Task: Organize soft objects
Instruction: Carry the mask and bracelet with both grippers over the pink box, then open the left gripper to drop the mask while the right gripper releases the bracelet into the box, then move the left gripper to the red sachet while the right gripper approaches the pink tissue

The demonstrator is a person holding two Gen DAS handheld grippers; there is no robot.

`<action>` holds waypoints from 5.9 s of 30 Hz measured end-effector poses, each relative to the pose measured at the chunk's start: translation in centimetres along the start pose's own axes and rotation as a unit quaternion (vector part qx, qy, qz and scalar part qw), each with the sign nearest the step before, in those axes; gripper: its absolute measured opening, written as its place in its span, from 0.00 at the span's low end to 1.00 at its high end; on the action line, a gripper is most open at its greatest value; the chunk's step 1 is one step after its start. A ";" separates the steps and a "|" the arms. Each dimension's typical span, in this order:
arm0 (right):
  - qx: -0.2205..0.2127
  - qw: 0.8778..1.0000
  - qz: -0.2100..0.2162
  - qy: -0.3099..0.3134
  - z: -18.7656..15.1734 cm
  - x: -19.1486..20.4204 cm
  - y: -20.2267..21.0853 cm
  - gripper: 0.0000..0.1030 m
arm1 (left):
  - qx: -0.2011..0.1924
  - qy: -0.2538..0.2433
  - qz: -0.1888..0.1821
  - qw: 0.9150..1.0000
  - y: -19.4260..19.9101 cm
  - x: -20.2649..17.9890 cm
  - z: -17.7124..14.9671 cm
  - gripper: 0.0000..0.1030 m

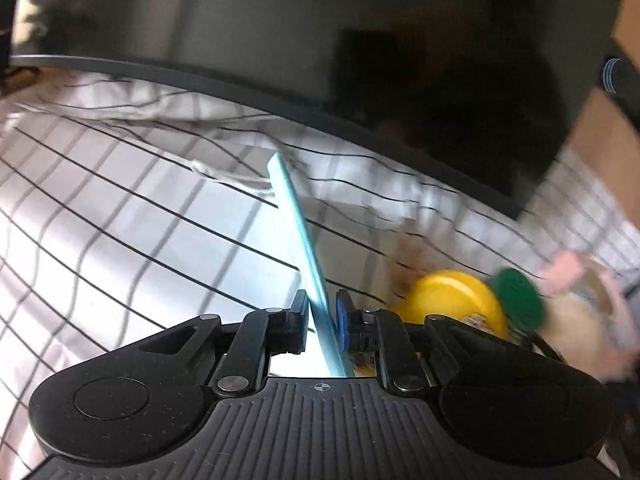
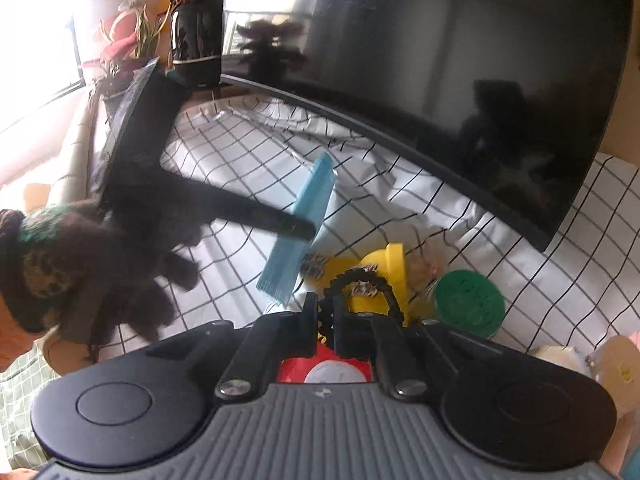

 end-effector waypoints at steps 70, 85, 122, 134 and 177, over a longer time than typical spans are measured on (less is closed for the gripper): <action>-0.105 0.963 -0.227 -0.097 -8.4 -32.3 14.7 0.07 | 0.017 -0.040 -0.239 0.970 -9.7 -34.5 1.1 0.07; -0.075 0.950 -0.210 -0.217 -16.0 -38.9 11.3 0.07 | 0.127 -0.008 -0.221 0.967 -25.1 -40.8 -4.4 0.10; 0.047 0.948 -0.125 -0.288 -18.4 -34.2 -0.5 0.52 | 0.007 -0.091 -0.045 0.995 -5.5 -26.4 -2.4 0.11; -0.025 0.950 -0.151 -0.270 -17.2 -34.3 5.6 0.67 | -0.046 0.050 0.118 0.991 8.0 -8.7 -6.0 0.11; -0.051 0.998 -0.023 0.026 -8.4 -2.0 -0.5 0.67 | 0.021 0.085 -0.010 0.996 6.8 -6.2 -11.1 0.12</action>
Point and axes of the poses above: each gripper's, at about its wrist camera, not at the fingertips, and y roughly against the way its jaws point, x to its left, z to its top, the point moved 7 cm from there along -y, roughly the way its jaws point, and after that the axes turned 14 degrees about -z, right-handed, at the moved point
